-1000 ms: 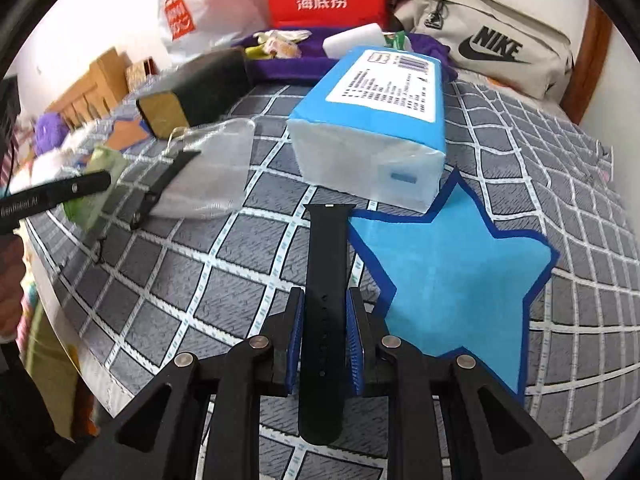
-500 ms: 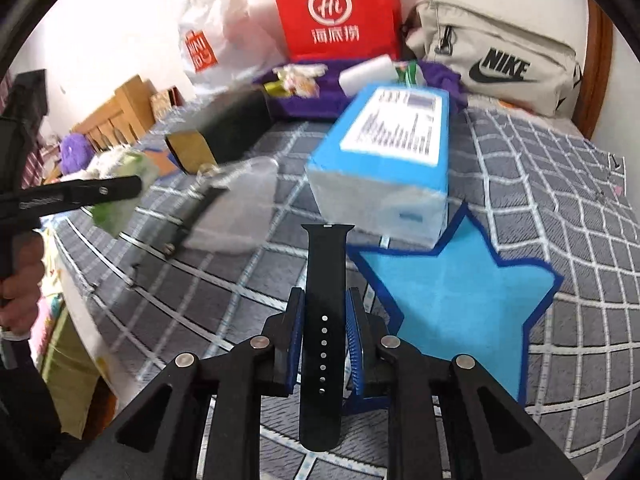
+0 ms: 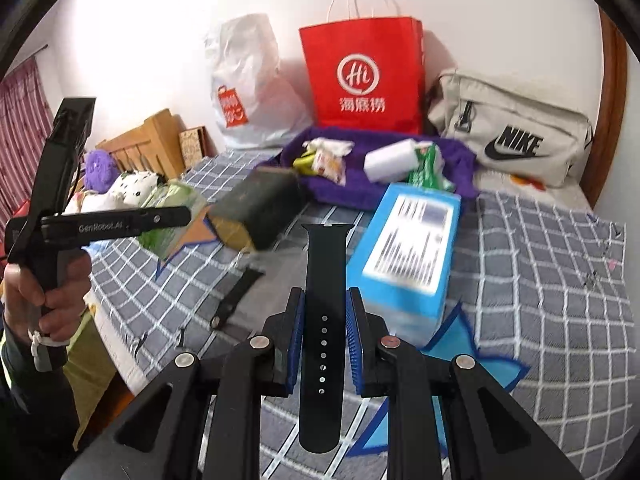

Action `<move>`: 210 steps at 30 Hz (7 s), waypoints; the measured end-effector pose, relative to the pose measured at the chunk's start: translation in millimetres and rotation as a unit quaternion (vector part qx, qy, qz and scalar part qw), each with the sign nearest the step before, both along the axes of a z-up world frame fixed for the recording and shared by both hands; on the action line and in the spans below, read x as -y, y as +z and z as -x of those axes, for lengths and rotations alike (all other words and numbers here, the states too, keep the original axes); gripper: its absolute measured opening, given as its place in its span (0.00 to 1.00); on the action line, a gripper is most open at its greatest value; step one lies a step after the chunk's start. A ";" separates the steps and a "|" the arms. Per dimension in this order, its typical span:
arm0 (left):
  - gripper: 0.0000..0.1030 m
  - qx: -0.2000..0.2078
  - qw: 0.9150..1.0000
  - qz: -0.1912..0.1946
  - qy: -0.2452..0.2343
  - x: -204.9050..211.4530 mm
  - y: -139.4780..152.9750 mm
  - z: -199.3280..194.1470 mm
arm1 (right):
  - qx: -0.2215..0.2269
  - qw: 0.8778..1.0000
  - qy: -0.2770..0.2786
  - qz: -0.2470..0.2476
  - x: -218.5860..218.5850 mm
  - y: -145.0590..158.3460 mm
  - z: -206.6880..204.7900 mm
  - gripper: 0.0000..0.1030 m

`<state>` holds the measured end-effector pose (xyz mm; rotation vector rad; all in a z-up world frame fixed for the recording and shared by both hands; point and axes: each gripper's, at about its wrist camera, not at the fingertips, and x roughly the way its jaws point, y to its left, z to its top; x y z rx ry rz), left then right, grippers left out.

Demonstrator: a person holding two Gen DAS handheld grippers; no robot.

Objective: Organize soft objects
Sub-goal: 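Carry the green packet with the left tool while the right tool carries the strap to the towel, then release the green packet from the left tool while the right tool releases the strap on the towel, then move the left tool to the second black strap piece and grasp it, then grasp the white mesh bag with the right tool while the left tool holds the strap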

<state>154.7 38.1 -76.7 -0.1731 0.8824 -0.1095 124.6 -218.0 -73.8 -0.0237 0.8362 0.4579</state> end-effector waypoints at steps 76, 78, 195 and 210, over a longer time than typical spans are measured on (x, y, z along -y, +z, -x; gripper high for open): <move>0.50 -0.103 0.993 0.024 -0.047 3.0 -50.8 -270.7 | -0.090 0.992 -0.061 0.065 1.0 -66.1 -297.4 0.20; 0.52 -0.106 0.993 0.017 -0.049 5.0 -52.1 -270.6 | -0.091 0.991 -0.063 0.070 0.7 -68.4 -298.3 0.20; 0.20 -0.035 0.999 0.005 0.000 -50.6 -101.1 6.1 | -0.103 0.994 -0.002 0.031 -111.9 -103.2 -53.1 0.84; 0.37 -0.027 0.999 0.020 -0.033 -49.5 -100.4 13.6 | -0.060 0.994 -0.014 0.095 -134.9 -111.7 -52.0 0.79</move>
